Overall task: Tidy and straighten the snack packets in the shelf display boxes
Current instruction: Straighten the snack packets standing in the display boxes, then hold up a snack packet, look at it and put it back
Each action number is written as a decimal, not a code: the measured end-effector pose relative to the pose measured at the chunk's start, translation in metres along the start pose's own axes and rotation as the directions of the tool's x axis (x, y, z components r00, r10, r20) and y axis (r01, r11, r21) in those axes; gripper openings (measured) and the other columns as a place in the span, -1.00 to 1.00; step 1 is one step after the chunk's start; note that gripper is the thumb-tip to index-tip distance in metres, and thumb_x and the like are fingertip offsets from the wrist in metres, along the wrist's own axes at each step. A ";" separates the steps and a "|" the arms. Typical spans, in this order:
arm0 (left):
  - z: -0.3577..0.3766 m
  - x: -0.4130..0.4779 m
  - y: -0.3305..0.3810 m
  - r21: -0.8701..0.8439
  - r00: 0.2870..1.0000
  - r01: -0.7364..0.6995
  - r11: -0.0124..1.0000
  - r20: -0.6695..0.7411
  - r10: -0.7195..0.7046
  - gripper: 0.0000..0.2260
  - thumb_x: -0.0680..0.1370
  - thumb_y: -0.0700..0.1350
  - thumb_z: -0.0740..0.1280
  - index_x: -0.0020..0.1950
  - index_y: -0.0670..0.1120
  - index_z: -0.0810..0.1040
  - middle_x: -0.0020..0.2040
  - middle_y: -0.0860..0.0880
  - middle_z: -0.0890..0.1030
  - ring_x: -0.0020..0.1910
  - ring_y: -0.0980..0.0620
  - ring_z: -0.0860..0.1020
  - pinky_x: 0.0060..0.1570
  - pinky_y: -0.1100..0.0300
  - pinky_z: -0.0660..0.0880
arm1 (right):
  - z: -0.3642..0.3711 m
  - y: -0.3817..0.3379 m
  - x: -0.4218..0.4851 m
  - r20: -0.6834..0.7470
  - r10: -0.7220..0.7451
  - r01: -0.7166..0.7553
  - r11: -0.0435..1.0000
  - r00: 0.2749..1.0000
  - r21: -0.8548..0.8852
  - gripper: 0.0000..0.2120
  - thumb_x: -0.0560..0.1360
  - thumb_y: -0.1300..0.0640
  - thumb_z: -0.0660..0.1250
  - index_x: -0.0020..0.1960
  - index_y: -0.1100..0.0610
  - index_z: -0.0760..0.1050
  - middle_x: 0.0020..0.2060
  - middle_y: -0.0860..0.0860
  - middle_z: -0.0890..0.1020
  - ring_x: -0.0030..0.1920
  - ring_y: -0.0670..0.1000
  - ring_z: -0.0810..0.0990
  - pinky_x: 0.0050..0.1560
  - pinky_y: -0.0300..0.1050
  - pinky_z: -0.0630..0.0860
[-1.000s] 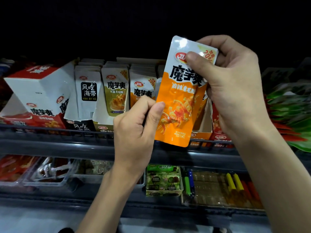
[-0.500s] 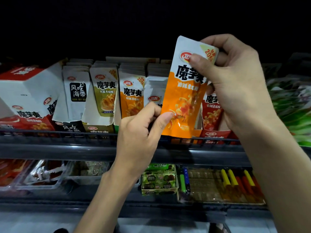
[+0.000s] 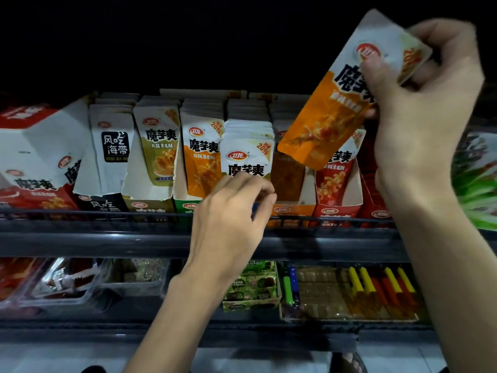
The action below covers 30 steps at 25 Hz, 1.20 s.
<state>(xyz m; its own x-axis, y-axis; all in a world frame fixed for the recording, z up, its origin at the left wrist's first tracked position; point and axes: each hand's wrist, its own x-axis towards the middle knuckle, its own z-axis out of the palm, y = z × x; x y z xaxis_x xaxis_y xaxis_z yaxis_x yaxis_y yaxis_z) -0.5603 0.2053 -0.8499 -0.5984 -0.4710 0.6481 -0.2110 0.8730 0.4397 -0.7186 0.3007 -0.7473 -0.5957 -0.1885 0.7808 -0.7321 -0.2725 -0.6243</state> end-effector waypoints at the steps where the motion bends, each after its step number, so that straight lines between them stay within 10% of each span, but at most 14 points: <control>1: 0.004 0.000 -0.001 0.023 0.999 -0.006 1.000 0.042 0.005 -0.90 0.58 -0.05 0.32 0.04 0.00 0.61 -0.02 0.12 0.60 -0.01 0.12 0.48 -0.05 0.17 0.46 | 0.001 0.002 -0.003 -0.004 -0.017 0.017 0.999 1.000 -0.029 -0.72 0.54 0.11 0.43 0.12 0.18 0.39 0.01 0.09 0.62 0.03 0.00 0.65 0.01 0.06 0.60; 12: 0.012 0.001 -0.002 0.106 0.985 0.060 0.993 0.156 -0.076 -0.82 0.55 -0.05 0.37 0.12 0.00 0.65 -0.06 0.07 0.53 0.05 0.04 0.40 0.04 0.11 0.42 | 0.026 0.058 -0.048 0.349 0.049 0.130 0.872 0.936 -0.472 -0.81 0.55 0.14 0.40 0.14 0.10 0.50 -0.05 -0.14 0.47 -0.08 -0.17 0.46 -0.09 -0.19 0.50; 16: 0.009 0.000 -0.002 0.074 0.980 0.076 0.994 0.177 -0.088 -0.81 0.56 -0.03 0.35 0.14 0.02 0.65 -0.05 0.11 0.49 0.07 0.09 0.37 0.08 0.15 0.40 | 0.028 0.068 -0.054 0.399 0.122 0.132 0.822 0.909 -0.553 -0.54 0.49 0.30 0.43 0.33 0.08 0.42 0.14 -0.04 0.42 0.02 -0.13 0.42 -0.10 -0.49 0.28; 21: 0.007 0.000 -0.002 0.085 0.977 0.071 0.994 0.195 -0.087 -0.80 0.57 -0.03 0.33 0.16 0.01 0.65 -0.05 0.10 0.48 0.07 0.08 0.37 0.09 0.12 0.40 | 0.036 0.079 -0.057 0.430 0.060 0.251 0.736 0.901 -0.629 -0.21 0.32 0.51 0.41 0.46 0.08 0.29 0.33 0.17 0.30 0.33 0.08 0.28 0.14 -0.37 0.30; 30: 0.004 0.000 -0.003 0.049 0.971 0.075 0.996 0.226 -0.084 -0.80 0.57 -0.04 0.33 0.16 0.01 0.64 -0.03 0.09 0.50 0.09 0.07 0.38 0.13 0.04 0.42 | 0.042 0.078 -0.054 0.403 0.022 0.309 0.602 0.915 -0.736 -0.23 0.31 0.50 0.41 0.44 0.07 0.34 0.38 0.19 0.31 0.40 0.19 0.24 0.32 0.02 0.36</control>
<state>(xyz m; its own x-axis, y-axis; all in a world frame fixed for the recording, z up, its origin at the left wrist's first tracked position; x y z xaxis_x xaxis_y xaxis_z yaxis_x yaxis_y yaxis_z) -0.5627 0.2032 -0.8544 -0.7374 -0.5021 0.4518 -0.2928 0.8404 0.4561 -0.7299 0.2500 -0.8371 -0.4280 -0.5583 0.7108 -0.8683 0.4721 -0.1521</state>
